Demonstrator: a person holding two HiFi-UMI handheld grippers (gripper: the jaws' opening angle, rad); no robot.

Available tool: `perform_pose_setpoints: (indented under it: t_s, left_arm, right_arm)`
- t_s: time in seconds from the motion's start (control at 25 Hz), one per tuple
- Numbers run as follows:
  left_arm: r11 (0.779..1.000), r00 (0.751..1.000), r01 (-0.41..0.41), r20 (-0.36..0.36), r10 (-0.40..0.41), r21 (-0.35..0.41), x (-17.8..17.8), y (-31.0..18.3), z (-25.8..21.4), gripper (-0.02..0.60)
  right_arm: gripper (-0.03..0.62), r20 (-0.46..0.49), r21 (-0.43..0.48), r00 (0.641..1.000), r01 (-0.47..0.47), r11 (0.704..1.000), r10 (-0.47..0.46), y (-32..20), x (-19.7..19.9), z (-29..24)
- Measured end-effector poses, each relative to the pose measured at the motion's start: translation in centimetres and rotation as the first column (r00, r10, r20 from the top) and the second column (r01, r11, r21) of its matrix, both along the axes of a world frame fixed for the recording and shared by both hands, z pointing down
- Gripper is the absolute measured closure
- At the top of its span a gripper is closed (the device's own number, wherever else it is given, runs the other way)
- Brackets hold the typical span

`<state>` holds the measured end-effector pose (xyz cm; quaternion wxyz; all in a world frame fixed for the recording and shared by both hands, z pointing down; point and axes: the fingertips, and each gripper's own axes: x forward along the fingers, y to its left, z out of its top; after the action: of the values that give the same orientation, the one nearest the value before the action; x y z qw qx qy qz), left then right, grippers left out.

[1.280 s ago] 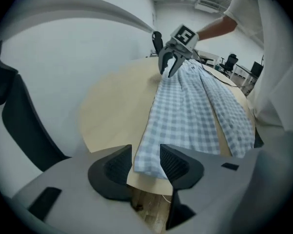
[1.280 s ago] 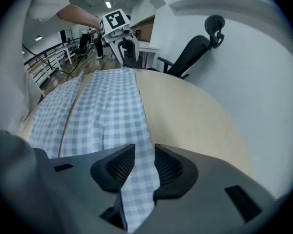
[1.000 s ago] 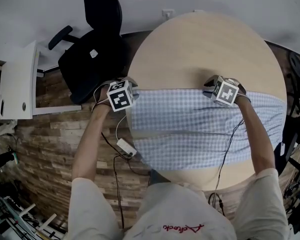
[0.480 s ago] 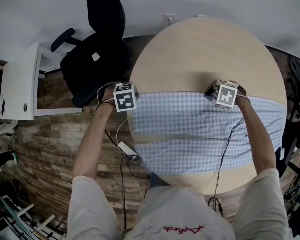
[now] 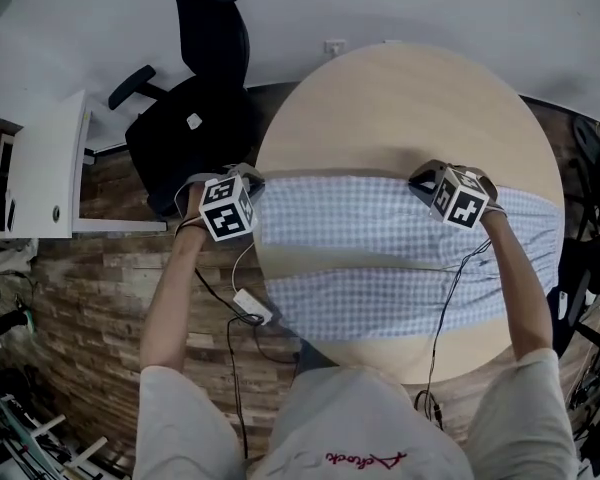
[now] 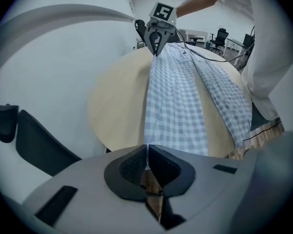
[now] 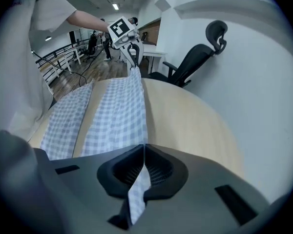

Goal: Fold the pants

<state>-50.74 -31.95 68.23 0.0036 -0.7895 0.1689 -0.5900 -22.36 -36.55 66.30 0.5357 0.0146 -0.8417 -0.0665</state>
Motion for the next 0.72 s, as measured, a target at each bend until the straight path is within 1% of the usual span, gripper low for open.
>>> perform_pose_setpoints:
  t_s: [0.12, 0.24, 0.44, 0.6, 0.72]
  left_arm:
    - [0.997, 1.000, 0.028, -0.004, -0.028, 0.074, 0.0, 0.9, -2.3, 0.541]
    - [0.990, 1.000, 0.026, 0.014, -0.028, 0.138, 0.7, 2.7, -4.6, 0.541]
    - [0.974, 0.998, 0.055, 0.023, -0.062, 0.222, 1.2, 6.5, -7.5, 0.541]
    - [0.962, 0.995, 0.067, 0.048, -0.082, 0.264, 1.7, 11.6, -7.4, 0.541]
    - [0.955, 0.993, 0.091, 0.047, -0.108, 0.281, 2.0, 15.7, -6.3, 0.541]
  right_arm:
    - [0.559, 0.035, 0.072, 0.999, 0.008, 0.997, -0.011, 1.2, 0.1, -2.6]
    - [0.559, 0.059, 0.134, 0.998, 0.021, 0.991, -0.029, 3.2, 0.6, -5.1]
    - [0.559, 0.096, 0.207, 0.994, 0.034, 0.978, -0.055, 7.5, 1.4, -8.0]
    - [0.559, 0.105, 0.251, 0.990, 0.061, 0.966, -0.090, 12.5, 1.7, -8.7]
    - [0.559, 0.101, 0.270, 0.990, 0.072, 0.960, -0.103, 16.1, 2.0, -8.3]
